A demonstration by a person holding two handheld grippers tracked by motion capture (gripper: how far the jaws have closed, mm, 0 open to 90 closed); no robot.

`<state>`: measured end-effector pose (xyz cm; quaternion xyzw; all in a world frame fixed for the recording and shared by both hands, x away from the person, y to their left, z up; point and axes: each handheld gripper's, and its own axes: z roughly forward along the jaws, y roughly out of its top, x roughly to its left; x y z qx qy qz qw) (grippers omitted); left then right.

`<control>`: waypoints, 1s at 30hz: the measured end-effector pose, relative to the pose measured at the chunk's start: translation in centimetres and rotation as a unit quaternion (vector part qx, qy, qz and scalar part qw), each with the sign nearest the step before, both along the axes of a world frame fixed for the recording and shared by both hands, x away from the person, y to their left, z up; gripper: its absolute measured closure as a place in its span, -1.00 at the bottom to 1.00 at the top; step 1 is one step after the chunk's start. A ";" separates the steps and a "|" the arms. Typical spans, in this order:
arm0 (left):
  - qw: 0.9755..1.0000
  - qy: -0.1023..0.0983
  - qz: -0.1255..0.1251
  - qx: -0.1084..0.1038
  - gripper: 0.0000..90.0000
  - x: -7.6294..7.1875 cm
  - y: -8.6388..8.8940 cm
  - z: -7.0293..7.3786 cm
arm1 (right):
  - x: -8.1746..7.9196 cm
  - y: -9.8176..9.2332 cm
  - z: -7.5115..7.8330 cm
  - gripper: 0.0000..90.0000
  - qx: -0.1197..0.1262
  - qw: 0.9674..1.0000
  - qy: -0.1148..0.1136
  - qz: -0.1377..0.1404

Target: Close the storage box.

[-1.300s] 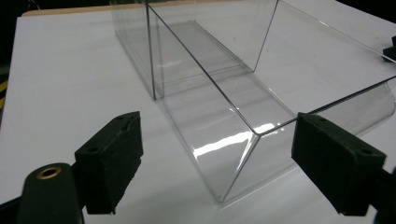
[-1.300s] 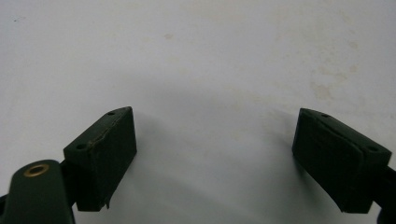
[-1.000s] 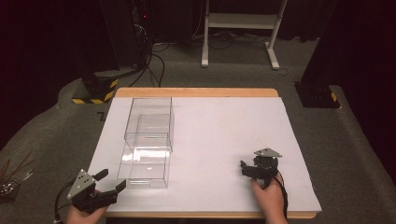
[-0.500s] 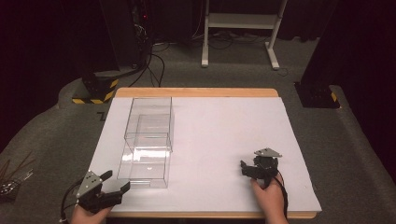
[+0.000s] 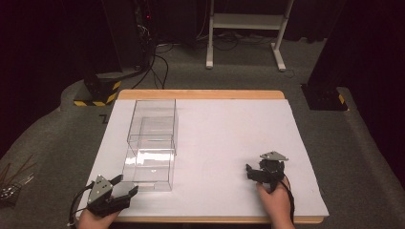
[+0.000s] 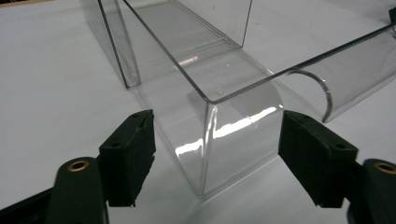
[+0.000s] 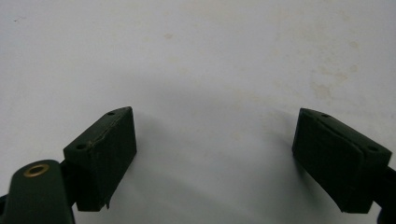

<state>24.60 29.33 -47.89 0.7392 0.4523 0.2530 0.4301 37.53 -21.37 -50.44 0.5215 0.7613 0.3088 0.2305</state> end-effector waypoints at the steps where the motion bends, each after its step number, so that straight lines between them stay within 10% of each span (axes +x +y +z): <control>1: 1.000 -0.003 0.004 0.000 -0.28 0.1 0.0 0.0 | 0.0 0.0 0.0 -0.70 -0.001 1.000 0.000 0.001; 30: 0.999 -0.019 0.043 0.008 -0.46 2.4 -1.4 0.1 | 0.0 0.0 0.0 -0.70 0.000 1.000 -0.001 0.001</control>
